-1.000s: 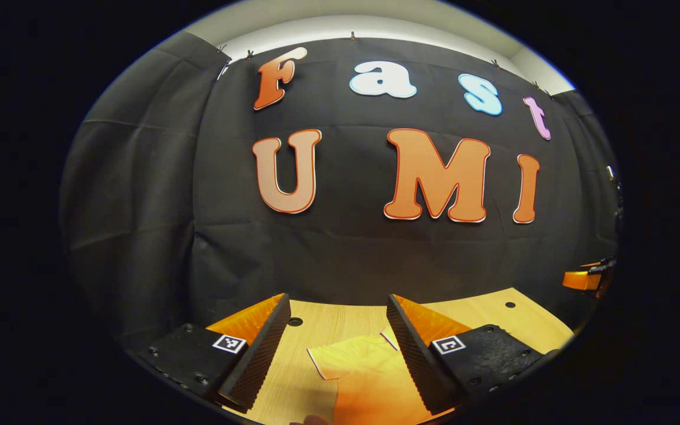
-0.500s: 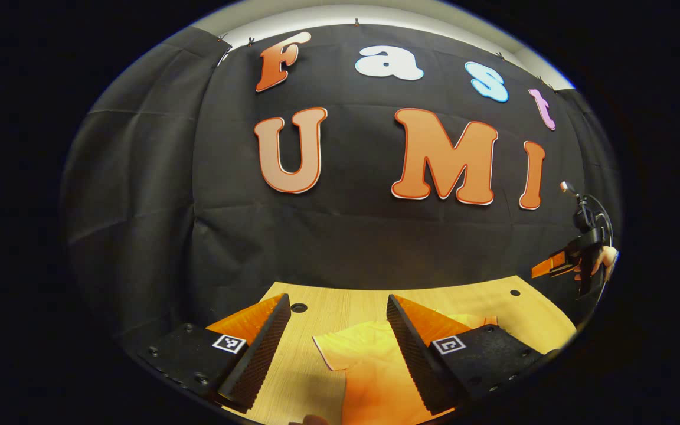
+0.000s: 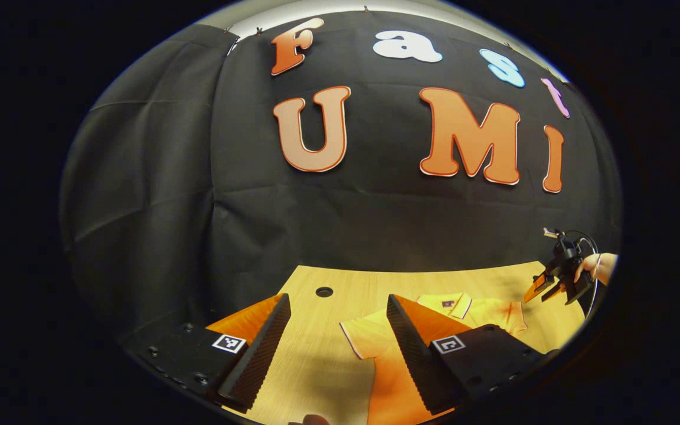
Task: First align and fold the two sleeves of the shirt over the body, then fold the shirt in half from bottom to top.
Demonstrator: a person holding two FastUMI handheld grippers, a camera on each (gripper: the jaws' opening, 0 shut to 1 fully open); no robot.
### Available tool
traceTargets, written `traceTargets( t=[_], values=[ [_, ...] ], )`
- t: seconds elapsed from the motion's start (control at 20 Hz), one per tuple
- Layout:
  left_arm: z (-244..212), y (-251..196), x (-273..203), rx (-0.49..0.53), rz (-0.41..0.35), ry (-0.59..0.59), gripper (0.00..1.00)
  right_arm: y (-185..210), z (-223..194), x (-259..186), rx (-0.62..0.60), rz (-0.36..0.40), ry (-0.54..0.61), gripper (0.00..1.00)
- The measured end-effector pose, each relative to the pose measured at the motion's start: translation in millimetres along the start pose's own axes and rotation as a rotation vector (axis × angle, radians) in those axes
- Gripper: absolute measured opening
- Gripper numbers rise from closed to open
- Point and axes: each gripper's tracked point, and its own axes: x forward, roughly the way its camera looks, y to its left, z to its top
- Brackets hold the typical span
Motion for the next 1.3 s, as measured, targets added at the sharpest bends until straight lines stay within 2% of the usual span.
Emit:
traceTargets(
  t=[0.35, 0.75, 0.95, 1.0, 1.05, 1.1, 1.15, 1.2, 1.25, 1.3],
  values=[
    [-13.6, 15.6, 8.0, 0.012, 0.034, 0.039, 0.98, -3.4, -15.3, 34.5, 0.008, -0.053, 0.080, 0.99],
    [-8.5, 22.5, 2.8, -0.004, 0.051, 0.027, 0.98, -3.4, -23.6, 62.6, 0.006, -0.094, 0.087, 0.99],
    [-15.3, 26.0, -0.4, -0.029, 0.050, 0.040, 0.98, 1.1, -24.8, 57.0, -0.006, -0.090, 0.085, 0.92],
    [-16.9, 26.4, 0.1, -0.034, 0.048, 0.044, 0.98, 2.6, -25.5, 57.1, -0.002, -0.091, 0.084, 0.87],
    [-18.1, 26.6, -0.5, -0.038, 0.046, 0.049, 0.98, 6.0, -24.2, 56.9, 0.001, -0.087, 0.083, 0.66],
    [-19.4, 27.1, -0.7, -0.040, 0.045, 0.052, 0.98, 5.4, -23.2, 55.4, 0.015, -0.080, 0.079, 0.49],
    [-20.6, 29.0, -2.2, -0.042, 0.047, 0.054, 0.98, 7.8, -21.3, 54.5, 0.021, -0.070, 0.067, 0.25],
    [-19.8, 30.9, -2.9, -0.042, 0.048, 0.055, 0.98, 9.9, -21.0, 55.9, 0.030, -0.068, 0.054, 0.17],
    [-20.3, 33.6, -4.5, -0.041, 0.050, 0.055, 0.98, 10.3, -20.4, 54.5, 0.017, -0.070, 0.038, 0.04],
    [-19.0, 36.1, -5.7, -0.038, 0.052, 0.052, 0.98, 11.3, -19.7, 57.3, 0.001, -0.081, 0.018, 0.04]
  ],
)
